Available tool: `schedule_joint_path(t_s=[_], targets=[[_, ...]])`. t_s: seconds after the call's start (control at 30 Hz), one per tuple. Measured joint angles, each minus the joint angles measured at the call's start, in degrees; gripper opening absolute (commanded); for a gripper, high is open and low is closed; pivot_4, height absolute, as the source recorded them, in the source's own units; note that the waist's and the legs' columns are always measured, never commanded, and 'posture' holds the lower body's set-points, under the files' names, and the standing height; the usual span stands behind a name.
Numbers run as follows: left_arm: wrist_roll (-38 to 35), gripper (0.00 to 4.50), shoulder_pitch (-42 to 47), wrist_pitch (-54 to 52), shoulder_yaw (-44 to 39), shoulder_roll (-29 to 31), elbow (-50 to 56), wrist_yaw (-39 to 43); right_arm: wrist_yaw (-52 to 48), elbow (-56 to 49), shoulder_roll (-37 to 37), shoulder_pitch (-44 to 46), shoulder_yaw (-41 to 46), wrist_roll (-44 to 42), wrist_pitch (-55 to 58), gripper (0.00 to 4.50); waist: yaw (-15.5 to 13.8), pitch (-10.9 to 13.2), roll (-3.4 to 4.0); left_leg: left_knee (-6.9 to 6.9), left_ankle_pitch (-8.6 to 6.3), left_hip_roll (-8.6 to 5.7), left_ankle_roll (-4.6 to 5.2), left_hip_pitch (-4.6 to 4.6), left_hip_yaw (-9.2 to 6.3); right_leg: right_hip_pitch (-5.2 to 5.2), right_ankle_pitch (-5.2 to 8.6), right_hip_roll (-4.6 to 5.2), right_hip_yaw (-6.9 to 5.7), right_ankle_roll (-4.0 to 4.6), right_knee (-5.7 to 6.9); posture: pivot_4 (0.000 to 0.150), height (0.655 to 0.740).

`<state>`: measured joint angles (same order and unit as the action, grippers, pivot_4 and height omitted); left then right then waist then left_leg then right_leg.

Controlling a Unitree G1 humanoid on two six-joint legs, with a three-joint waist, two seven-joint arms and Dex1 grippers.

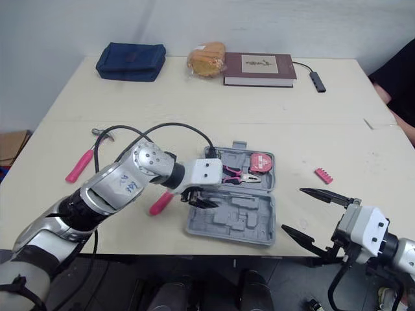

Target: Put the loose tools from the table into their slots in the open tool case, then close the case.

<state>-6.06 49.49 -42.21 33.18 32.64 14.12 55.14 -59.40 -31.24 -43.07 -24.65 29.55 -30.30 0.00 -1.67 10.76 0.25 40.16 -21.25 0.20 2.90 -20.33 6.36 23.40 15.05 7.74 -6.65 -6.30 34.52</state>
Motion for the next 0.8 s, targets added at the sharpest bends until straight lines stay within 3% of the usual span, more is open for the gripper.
schedule_joint_path(t_s=[0.2, 0.47, 0.8], targets=[[-4.66, 0.05, -8.36, 17.67, -8.68, -7.45, -9.05, 0.67, 0.00, 0.08, 1.03, -0.83, -0.04, 0.43, -0.07, 4.50, 0.14, 0.00, 0.00, 0.06, 0.00, 0.00, 0.01, -0.01, -0.01, 0.01, 0.00, 0.02, -0.04, 0.00, 0.09, 0.150, 0.7400], [-2.90, 0.05, -13.95, 25.93, -10.68, -11.42, -19.25, -0.64, 0.08, 0.19, 1.64, -1.01, -0.04, 1.40, -0.21, 4.50, 0.01, -0.01, 0.01, 0.05, -0.01, -0.03, 0.03, 0.02, 0.03, 0.01, -0.01, 0.03, -0.19, -0.01, 0.09, 0.150, 0.7400], [0.40, 0.05, -13.95, 24.66, -10.00, -11.51, -19.71, -0.65, 0.08, 0.36, 2.69, -1.32, -0.04, 2.01, -1.25, 4.50, 0.10, -0.02, 0.01, 0.04, -0.02, -0.04, 0.05, 0.04, 0.03, 0.00, -0.01, 0.06, -0.20, -0.01, 0.10, 0.150, 0.7400]])
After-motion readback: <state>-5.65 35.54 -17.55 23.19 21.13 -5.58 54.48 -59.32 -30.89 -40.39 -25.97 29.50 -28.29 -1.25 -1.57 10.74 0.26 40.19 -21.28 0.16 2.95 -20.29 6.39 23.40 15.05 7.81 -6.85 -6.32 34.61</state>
